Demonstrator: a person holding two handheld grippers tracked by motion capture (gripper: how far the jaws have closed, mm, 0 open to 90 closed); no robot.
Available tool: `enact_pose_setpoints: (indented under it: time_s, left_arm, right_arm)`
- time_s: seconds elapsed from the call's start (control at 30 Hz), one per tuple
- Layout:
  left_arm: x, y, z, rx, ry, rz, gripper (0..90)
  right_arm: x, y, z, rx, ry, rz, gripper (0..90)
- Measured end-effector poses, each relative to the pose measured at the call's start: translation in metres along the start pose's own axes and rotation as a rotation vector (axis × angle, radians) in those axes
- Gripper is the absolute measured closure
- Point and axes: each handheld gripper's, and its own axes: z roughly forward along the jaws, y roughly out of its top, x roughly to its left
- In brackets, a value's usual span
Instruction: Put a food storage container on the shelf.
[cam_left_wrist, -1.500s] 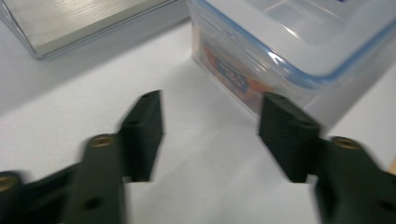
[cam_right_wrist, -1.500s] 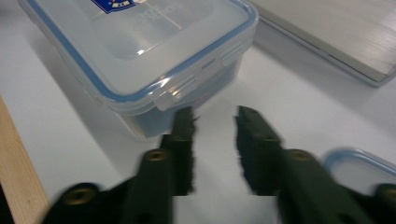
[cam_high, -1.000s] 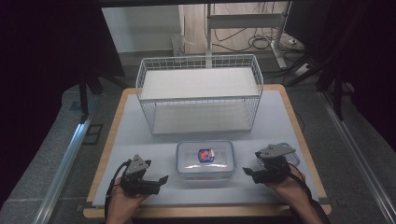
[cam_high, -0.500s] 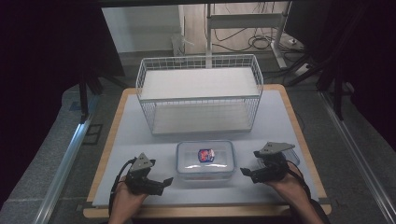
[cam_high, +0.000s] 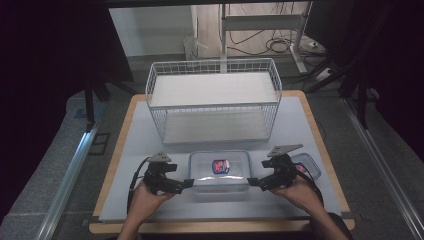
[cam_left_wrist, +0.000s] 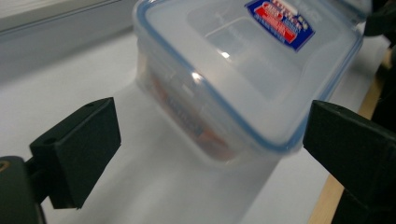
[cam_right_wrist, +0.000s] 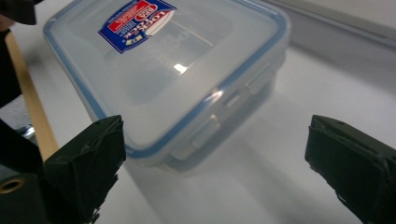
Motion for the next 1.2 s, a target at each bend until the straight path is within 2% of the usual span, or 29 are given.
enact_pose_setpoints:
  time_s: [0.03,0.07,0.1,0.13,0.17,0.3,0.4,0.43,0.6,0.7,0.83,0.87,0.9,0.93,0.97,1.0,1.13,1.17,1.2]
  left_arm:
    - [0.003,0.005,0.006,0.008,-0.021,-0.017,5.2]
    - [0.003,0.005,0.006,0.008,-0.021,-0.017,5.8]
    - [0.007,0.009,0.012,0.013,-0.060,-0.043,6.6]
    - [0.007,0.009,0.012,0.013,-0.060,-0.043,7.4]
    - [0.010,0.010,0.015,0.020,-0.079,-0.055,7.4]
    - [0.018,0.012,0.027,0.046,-0.143,-0.092,10.4]
    - [0.020,0.012,0.032,0.056,-0.193,-0.128,10.9]
    - [0.019,0.011,0.035,0.071,-0.208,-0.133,10.6]
    - [0.019,0.010,0.035,0.072,-0.213,-0.159,9.8]
    - [0.018,0.009,0.033,0.075,-0.214,-0.173,11.1]
    - [0.017,0.007,0.026,0.065,-0.212,-0.174,21.4]
    - [0.017,0.006,0.025,0.059,-0.215,-0.169,21.4]
    - [0.017,0.005,0.020,0.043,-0.216,-0.189,26.4]
    - [0.017,0.005,0.020,0.043,-0.216,-0.189,29.3]
    - [0.016,0.004,0.016,0.034,-0.216,-0.172,31.6]
    - [0.016,0.004,0.016,0.034,-0.216,-0.172,33.6]
    - [0.009,0.000,0.008,0.014,-0.200,-0.138,37.7]
    - [0.007,-0.002,0.005,0.003,-0.199,-0.127,41.2]
    - [0.007,-0.002,0.005,0.003,-0.199,-0.127,42.8]
  right_arm:
    - [-0.001,0.003,0.004,0.002,0.010,0.012,6.5]
    - [-0.001,0.003,0.004,0.002,0.010,0.012,6.5]
    - [-0.002,0.006,0.008,0.011,0.022,0.023,8.0]
    - [-0.002,0.006,0.008,0.011,0.022,0.023,8.0]
    - [-0.003,0.008,0.010,0.015,0.032,0.036,8.7]
    - [-0.009,0.012,0.020,0.025,0.089,0.105,11.0]
    - [-0.011,0.015,0.024,0.037,0.127,0.142,11.7]
    - [-0.012,0.015,0.028,0.050,0.153,0.164,11.8]
    - [-0.013,0.016,0.033,0.066,0.181,0.206,11.5]
    - [-0.013,0.017,0.032,0.073,0.182,0.209,12.9]
    - [-0.012,0.015,0.028,0.070,0.185,0.211,16.3]
    - [-0.012,0.015,0.028,0.070,0.185,0.211,16.3]
    - [-0.011,0.014,0.025,0.056,0.176,0.219,20.9]
    - [-0.011,0.014,0.025,0.056,0.176,0.219,20.9]
    - [-0.009,0.013,0.019,0.040,0.171,0.209,26.3]
    - [-0.009,0.013,0.019,0.040,0.171,0.209,26.3]
    - [-0.004,0.010,0.010,0.005,0.156,0.195,35.2]
    - [-0.003,0.007,0.006,-0.018,0.164,0.194,40.9]
    - [-0.003,0.007,0.006,-0.018,0.164,0.194,40.9]
